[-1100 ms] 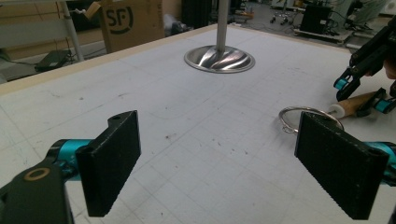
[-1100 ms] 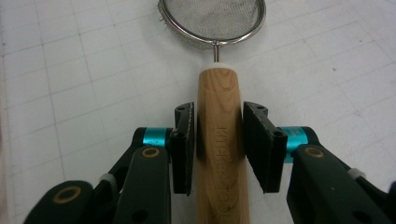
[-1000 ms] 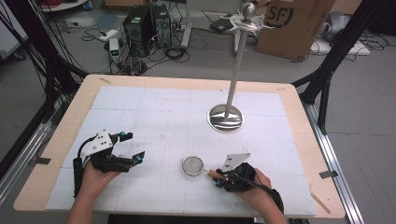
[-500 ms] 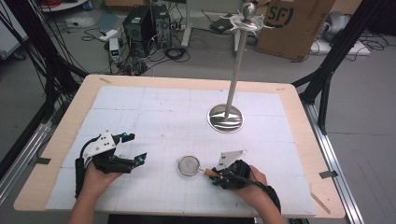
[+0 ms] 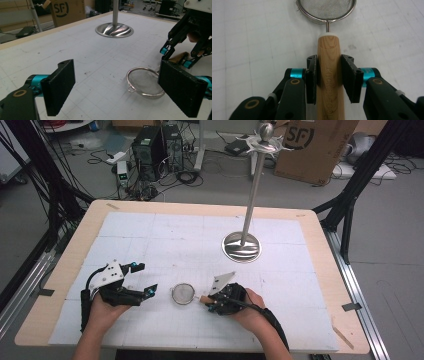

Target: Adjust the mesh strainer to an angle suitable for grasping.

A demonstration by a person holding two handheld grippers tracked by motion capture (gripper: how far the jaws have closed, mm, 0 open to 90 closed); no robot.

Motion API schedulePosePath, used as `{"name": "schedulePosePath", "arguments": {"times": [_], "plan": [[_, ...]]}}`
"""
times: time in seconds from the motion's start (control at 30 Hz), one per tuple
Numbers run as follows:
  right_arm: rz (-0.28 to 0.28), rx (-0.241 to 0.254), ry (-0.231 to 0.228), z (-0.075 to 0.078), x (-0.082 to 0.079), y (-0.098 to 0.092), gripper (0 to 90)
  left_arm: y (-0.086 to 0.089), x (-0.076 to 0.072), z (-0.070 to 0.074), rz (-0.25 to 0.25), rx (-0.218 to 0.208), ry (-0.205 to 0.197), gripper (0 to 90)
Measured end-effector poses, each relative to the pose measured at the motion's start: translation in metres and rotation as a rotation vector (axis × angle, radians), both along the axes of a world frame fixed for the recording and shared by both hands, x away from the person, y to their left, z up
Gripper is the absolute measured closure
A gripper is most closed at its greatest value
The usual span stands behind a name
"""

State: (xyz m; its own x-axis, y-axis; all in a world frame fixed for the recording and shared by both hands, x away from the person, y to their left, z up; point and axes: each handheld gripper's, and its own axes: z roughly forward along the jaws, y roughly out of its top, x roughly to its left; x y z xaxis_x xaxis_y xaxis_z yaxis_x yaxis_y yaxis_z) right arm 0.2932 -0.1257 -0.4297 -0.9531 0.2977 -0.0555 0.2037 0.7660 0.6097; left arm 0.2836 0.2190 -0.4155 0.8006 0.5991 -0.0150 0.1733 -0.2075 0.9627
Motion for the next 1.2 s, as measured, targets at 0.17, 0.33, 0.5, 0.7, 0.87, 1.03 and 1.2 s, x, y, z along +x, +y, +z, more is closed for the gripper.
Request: {"name": "schedulePosePath", "arguments": {"times": [0.17, 0.33, 0.5, 0.7, 0.87, 1.03, 1.2], "plan": [[0.037, 0.005, -0.008, 0.001, 0.007, 0.022, 67.3, 0.0, 0.0, 0.0, 0.001, 0.001, 0.001, 15.1], [0.061, 0.027, -0.017, 0.004, 0.013, 0.037, 68.4, 0.0, 0.0, 0.0, 0.001, -0.001, 0.002, 15.1], [0.07, 0.024, -0.019, 0.004, 0.021, 0.054, 68.5, 0.0, 0.0, 0.0, 0.0, 0.002, 0.004, 15.1], [0.079, 0.026, -0.025, 0.003, 0.029, 0.067, 68.5, -0.001, 0.0, -0.001, 0.0, 0.003, 0.004, 15.1], [0.084, 0.024, -0.031, 0.003, 0.032, 0.078, 68.5, -0.001, 0.0, -0.001, 0.001, 0.008, 0.008, 15.1], [0.068, 0.003, -0.042, 0.002, 0.032, 0.081, 64.2, 0.0, 0.0, -0.001, 0.002, 0.006, 0.008, 15.1], [0.045, 0.001, -0.052, 0.007, 0.027, 0.07, 58.4, 0.0, 0.001, -0.001, 0.001, 0.011, 0.008, 15.1]]}}
